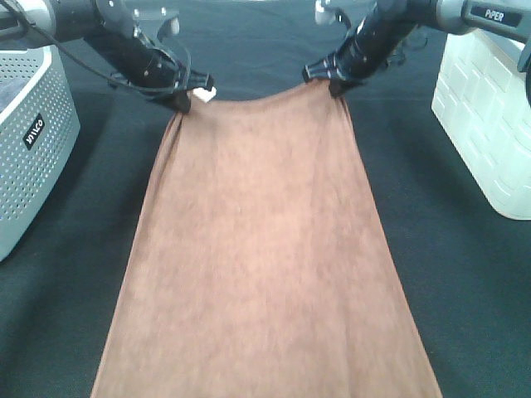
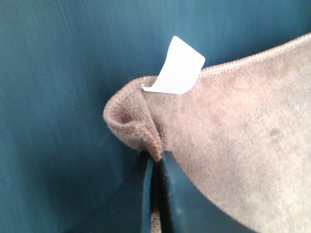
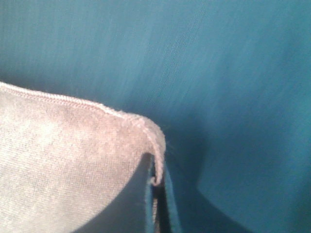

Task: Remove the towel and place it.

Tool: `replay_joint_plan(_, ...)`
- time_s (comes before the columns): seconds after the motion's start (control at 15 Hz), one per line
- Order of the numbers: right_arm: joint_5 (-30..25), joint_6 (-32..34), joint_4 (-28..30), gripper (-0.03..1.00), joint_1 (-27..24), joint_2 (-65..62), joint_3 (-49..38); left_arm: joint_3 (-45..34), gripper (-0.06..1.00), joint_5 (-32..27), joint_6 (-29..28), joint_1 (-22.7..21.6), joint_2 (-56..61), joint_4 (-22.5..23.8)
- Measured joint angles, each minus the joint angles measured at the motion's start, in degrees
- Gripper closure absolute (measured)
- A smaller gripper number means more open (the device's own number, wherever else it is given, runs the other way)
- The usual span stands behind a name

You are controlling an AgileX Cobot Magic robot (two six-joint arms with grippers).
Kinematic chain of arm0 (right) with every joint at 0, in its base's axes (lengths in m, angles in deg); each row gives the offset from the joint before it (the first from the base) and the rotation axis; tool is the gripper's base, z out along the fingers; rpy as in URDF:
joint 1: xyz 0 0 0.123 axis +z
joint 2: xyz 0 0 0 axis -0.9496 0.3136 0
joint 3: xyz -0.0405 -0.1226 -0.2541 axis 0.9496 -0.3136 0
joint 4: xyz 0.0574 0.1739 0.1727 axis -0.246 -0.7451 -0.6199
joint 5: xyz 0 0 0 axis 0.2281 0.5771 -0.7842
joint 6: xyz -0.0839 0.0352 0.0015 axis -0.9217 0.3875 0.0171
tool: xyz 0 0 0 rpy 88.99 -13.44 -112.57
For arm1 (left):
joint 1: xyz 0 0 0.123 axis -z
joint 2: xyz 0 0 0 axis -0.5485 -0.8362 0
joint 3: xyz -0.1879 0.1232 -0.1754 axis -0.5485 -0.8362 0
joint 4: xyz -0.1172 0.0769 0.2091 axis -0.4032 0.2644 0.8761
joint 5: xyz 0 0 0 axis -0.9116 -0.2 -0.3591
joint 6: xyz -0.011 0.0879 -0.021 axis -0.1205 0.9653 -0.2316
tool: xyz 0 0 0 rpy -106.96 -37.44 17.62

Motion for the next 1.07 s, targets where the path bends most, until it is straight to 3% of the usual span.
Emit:
replay_joint_plan(0.47,7.6,0.0,3.9,0.96,0.0,0.0,1.0,0.3,0.94,15.4,1.5,0.0,0.0,0.6)
replay_joint_plan(1.07,11.8,0.0,2.4,0.96,-1.9,0.1,1.0,0.3,0.94,22.3,1.6,0.0,-0.1,3.7)
